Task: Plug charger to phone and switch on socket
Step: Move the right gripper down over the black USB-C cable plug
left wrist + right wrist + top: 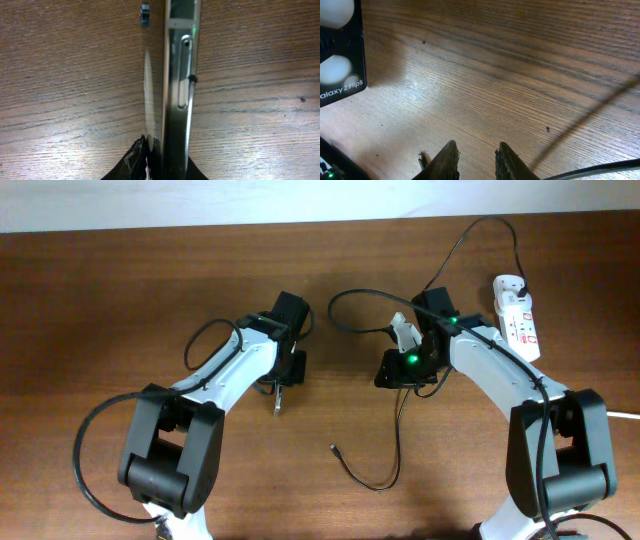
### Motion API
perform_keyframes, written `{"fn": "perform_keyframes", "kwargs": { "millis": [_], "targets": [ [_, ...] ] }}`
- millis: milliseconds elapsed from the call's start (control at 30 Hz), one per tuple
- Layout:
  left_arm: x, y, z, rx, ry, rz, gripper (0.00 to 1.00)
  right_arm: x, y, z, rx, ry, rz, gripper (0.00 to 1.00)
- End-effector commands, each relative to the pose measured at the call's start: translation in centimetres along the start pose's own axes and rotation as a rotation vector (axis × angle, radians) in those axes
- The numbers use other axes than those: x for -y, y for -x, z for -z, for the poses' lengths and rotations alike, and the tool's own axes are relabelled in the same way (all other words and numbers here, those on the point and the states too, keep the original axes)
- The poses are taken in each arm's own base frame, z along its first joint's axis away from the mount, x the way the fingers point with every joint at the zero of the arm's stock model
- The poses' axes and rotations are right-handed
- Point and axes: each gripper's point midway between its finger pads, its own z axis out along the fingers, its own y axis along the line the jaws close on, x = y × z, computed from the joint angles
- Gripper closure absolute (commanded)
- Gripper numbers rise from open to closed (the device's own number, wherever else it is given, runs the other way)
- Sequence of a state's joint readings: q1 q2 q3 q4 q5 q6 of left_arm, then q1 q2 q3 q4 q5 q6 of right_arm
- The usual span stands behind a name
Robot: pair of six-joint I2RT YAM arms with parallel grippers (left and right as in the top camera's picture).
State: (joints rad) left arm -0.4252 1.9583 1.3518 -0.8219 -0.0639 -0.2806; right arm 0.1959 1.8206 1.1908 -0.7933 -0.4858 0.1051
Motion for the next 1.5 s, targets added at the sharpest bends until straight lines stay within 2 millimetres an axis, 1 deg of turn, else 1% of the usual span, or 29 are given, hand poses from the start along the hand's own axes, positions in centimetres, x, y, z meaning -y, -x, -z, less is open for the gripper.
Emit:
{"fn": "perform_keyframes", "kwargs": {
  "millis": [0,300,433,533,600,667,733,833,900,933,1000,1033,1067,1100,1133,1200,1267,1367,1467],
  "targets": [
    [-0.8,-0.3,-0.5,-0.008,0.039,0.001,0.83,0.3,-0.1,-0.1,-0.003,-0.013,0.003,0.72],
    [-0.9,-0.3,-0.5,-0.006,0.046,0.000,0.83,0.3,-0.1,-0.1,-0.004,-0.013,0.003,0.72],
    [-1.0,-0.8,-0.8,-0.018,0.050,0.000,0.89,0.3,-0.1,-0.1,-0.003,-0.013,0.004,0.71],
    [-1.0,-0.8,-0.8,-0.019,0.050,-0.001,0.89,0.3,-0.1,-0.1,-0.003,-0.012,0.004,0.71],
    [-1.0,-0.7,-0.8,-0.016,0.049,0.000,0.99,0.3,-0.1,-0.1,-0.004,-0.013,0.004,0.72],
    [-0.9,-0.5,-0.9,-0.006,0.045,0.001,1.00,0.2,-0.1,-0.1,-0.004,-0.012,0.022,0.76],
    [-0.5,-0.4,-0.6,-0.016,0.003,0.010,1.00,-0.2,0.2,0.6,0.017,-0.010,0.038,0.75],
    [0.7,0.3,0.6,-0.035,-0.158,0.048,1.00,-1.5,0.4,2.7,0.056,0.003,0.121,0.76],
    [1.8,1.6,2.1,-0.027,-0.347,0.077,1.00,-2.1,-0.5,3.7,0.046,0.002,0.161,0.75],
    [2.7,2.8,3.5,-0.008,-0.526,0.098,1.00,-2.6,-1.6,4.0,0.014,0.002,0.185,0.75],
    [2.5,4.3,5.2,0.030,-0.704,0.141,1.00,-3.2,-3.3,3.7,-0.052,0.004,0.204,0.75],
    [1.7,5.2,5.8,0.062,-0.761,0.160,1.00,-3.6,-4.0,3.4,-0.081,0.005,0.211,0.75],
    [0.8,6.0,6.2,0.091,-0.784,0.177,1.00,-4.3,-4.8,2.9,-0.109,0.008,0.227,0.75],
    [-0.4,6.5,6.0,0.116,-0.778,0.194,1.00,-5.1,-5.8,2.3,-0.143,0.010,0.253,0.75],
    [-1.0,6.8,5.9,0.128,-0.767,0.201,1.00,-5.7,-6.4,2.0,-0.161,0.011,0.267,0.74],
    [-2.1,7.0,5.4,0.140,-0.735,0.221,1.00,-7.0,-8.0,1.3,-0.212,0.013,0.312,0.68],
    [-2.6,7.3,5.0,0.155,-0.732,0.226,1.00,-7.8,-9.1,0.8,-0.249,-0.008,0.318,0.67],
    [-2.8,7.7,4.4,0.191,-0.735,0.217,1.00,-7.7,-9.9,0.0,-0.257,-0.145,0.293,0.66],
    [-2.4,7.0,3.3,0.197,-0.760,0.210,1.00,-7.8,-10.8,-0.7,-0.242,-0.284,0.273,0.66]
  ]
}}
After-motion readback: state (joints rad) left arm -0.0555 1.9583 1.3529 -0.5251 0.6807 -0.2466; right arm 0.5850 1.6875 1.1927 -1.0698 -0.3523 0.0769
